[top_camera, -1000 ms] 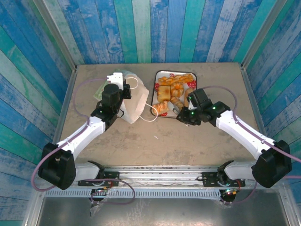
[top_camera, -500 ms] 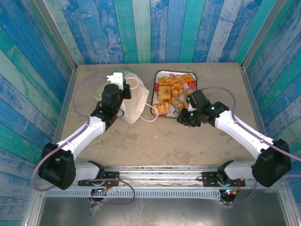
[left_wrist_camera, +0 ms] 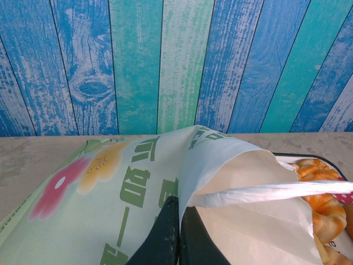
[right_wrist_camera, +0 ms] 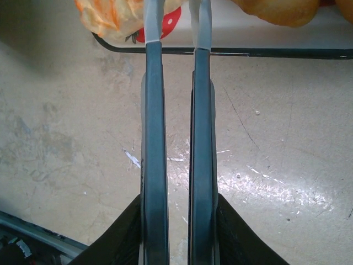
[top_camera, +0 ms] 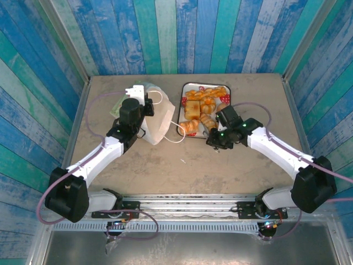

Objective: Take the fake bread out of the paper bag

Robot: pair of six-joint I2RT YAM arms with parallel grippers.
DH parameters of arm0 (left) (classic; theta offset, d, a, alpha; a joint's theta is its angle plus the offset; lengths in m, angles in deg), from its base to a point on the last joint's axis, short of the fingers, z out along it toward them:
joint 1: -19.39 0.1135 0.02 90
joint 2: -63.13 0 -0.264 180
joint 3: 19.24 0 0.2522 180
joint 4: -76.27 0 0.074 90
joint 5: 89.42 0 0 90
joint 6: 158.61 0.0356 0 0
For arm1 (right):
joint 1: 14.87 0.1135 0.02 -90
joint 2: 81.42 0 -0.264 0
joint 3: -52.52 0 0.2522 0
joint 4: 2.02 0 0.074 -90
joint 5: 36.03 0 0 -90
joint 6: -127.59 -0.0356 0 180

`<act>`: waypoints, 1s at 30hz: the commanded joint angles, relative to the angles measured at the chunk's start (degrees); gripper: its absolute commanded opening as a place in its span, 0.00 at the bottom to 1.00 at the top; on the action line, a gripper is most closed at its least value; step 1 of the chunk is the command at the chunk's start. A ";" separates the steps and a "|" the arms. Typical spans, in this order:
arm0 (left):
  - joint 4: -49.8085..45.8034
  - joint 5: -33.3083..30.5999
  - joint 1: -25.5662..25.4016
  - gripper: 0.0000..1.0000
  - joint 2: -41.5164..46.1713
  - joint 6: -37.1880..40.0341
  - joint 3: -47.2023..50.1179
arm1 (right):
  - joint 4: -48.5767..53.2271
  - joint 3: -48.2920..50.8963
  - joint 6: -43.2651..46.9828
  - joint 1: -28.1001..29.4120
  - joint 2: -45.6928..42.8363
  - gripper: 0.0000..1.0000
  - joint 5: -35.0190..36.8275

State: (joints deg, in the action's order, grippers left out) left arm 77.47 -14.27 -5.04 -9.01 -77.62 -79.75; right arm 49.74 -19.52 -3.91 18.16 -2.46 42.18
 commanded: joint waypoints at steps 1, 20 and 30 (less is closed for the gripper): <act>1.78 0.35 0.17 0.00 1.66 -0.11 0.25 | 0.03 -2.27 0.77 0.39 0.24 0.30 0.44; 1.92 1.29 0.17 0.00 1.32 1.51 0.00 | 7.28 -7.15 1.91 0.27 -6.08 0.34 5.86; 2.69 3.79 0.17 0.00 1.47 7.93 1.04 | 4.91 -9.89 3.62 0.58 -12.32 0.32 -1.30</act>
State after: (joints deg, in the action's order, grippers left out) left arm 78.06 -11.39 -5.04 -9.01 -72.66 -79.42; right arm 56.25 -27.17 -1.48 18.34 -11.84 43.95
